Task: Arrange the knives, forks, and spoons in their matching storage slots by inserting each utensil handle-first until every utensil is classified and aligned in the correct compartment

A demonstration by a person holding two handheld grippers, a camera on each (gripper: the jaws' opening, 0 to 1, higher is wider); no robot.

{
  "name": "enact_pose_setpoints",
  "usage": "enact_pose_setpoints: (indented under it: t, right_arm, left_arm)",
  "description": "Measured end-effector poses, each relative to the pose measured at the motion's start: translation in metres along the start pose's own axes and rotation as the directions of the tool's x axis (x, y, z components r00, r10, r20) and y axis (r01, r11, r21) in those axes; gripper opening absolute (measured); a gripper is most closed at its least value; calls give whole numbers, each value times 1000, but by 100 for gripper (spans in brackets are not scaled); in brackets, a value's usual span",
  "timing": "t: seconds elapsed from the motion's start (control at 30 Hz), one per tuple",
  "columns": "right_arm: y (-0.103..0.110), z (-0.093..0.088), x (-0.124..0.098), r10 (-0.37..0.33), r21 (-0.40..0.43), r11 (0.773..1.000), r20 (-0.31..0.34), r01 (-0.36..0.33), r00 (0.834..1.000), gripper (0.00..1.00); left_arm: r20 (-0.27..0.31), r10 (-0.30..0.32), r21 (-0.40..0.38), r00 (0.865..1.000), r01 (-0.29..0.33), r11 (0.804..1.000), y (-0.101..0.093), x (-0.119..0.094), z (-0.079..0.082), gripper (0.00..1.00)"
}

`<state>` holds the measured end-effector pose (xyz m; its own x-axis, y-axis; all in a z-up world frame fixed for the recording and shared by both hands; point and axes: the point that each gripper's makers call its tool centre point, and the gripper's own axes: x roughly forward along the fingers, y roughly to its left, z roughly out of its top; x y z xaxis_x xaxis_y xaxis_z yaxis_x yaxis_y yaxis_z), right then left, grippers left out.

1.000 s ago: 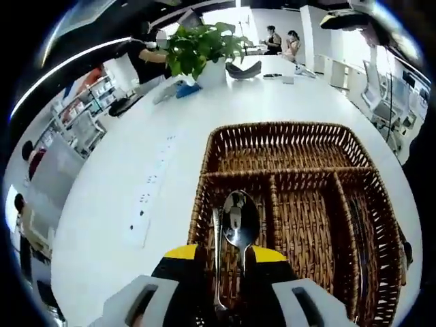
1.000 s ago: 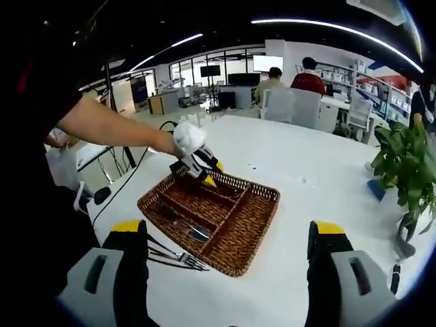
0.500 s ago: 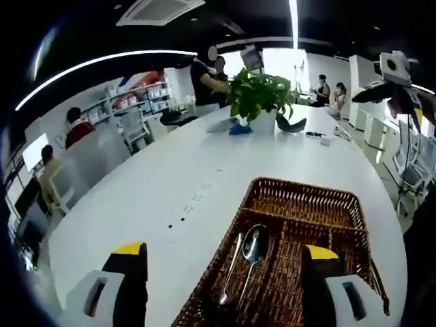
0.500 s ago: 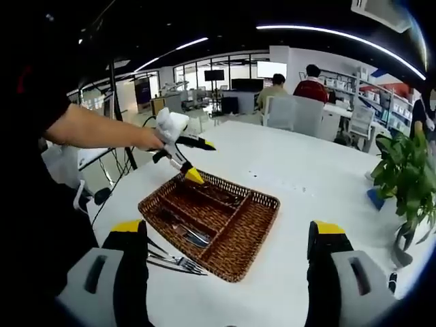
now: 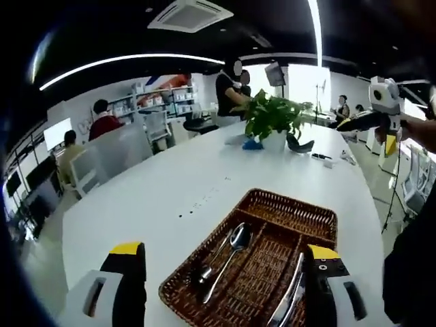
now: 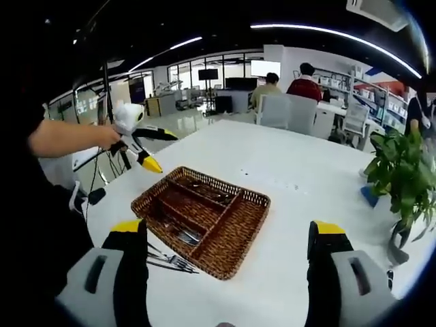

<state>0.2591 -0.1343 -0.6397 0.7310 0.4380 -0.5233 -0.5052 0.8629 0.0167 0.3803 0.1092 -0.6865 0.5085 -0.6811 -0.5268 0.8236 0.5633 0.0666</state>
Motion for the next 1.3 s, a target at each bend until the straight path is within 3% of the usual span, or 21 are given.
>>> enact_pose_setpoints:
  t: [0.17,0.5,0.63,0.93,1.3]
  right_arm:
    - [3,-1,-3,16,-6,1000,0,-16,1000,99]
    - [8,-7,-9,27,-7,1000,2,-27,1000,99]
    - [9,-7,-13,27,-9,1000,11,-27,1000,99]
    - [14,-16,-22,36,-23,999,15,-36,999,99]
    - [14,-25,-29,59,-56,997,6,-58,998,99]
  left_arm:
    - [2,36,-98,999,-36,995,-10,-24,-6,100]
    - [-16,118,-169,993,-119,978,-29,-71,-28,100]
    - [14,135,-208,991,-129,969,-38,-88,-25,100]
    - [-27,151,-221,988,-153,963,-61,-110,-50,100]
    - [-30,178,-213,984,-180,960,-71,-132,-56,100]
